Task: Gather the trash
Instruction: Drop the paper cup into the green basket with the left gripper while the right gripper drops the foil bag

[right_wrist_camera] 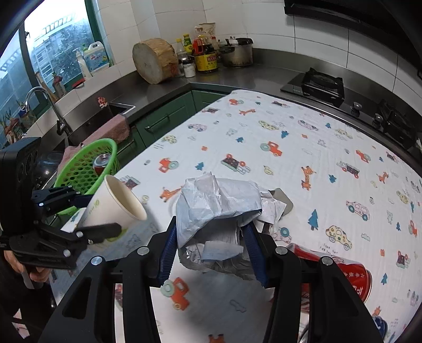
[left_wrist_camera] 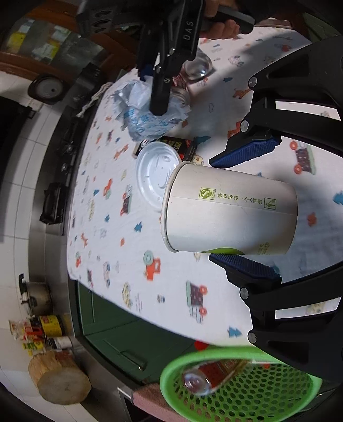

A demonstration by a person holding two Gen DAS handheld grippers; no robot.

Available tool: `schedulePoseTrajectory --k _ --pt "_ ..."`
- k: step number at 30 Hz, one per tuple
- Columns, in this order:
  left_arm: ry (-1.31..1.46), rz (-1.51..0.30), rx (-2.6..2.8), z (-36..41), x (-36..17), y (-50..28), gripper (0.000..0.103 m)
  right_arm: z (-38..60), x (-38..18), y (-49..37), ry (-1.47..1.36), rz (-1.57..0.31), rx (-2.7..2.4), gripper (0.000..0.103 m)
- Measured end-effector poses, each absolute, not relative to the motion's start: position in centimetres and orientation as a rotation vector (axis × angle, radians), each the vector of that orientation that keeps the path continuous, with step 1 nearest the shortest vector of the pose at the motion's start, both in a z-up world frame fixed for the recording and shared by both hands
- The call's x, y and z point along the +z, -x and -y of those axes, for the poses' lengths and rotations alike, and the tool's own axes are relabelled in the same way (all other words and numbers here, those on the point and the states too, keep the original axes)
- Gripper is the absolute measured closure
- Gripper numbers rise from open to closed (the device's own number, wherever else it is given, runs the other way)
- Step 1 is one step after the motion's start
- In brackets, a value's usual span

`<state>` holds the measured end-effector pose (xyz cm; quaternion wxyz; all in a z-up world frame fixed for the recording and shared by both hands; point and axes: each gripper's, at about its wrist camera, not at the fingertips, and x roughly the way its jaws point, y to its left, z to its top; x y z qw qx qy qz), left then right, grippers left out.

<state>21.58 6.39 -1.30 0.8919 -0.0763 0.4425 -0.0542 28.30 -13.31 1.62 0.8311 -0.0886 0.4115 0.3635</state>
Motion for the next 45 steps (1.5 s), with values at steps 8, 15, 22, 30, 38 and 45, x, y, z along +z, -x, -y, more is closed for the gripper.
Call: schedulePoseTrajectory --k 8,15,22,30,38,45 --pt "0.203 -0.86 -0.043 -10.9 0.7 -18.3 0.039 11.6 3.7 -25.5 0.194 -0.833 0.819 0.056" --pt "0.249 -0.829 0.065 -16.6 1.7 -15.5 0.039 8.0 4.6 -23.3 0.223 -0.81 0.883 0.056" --pt "0.294 -0.83 0.192 -23.0 1.0 -13.6 0.038 3.3 4.5 -21.6 0.247 -0.814 0.954 0.056" --pt "0.342 -0.852 0.298 -28.3 -1.1 -12.7 0.038 -2.1 4.0 -20.4 0.277 -0.83 1.023 0.056" --pt "0.387 -0.861 0.354 -31.5 -2.5 -11.8 0.03 -6.8 3.2 -19.3 0.293 -0.849 1.085 0.056" --pt "0.414 -0.846 0.375 -32.6 -2.8 -10.2 0.027 -10.6 2.7 -18.5 0.294 -0.856 1.135 0.056"
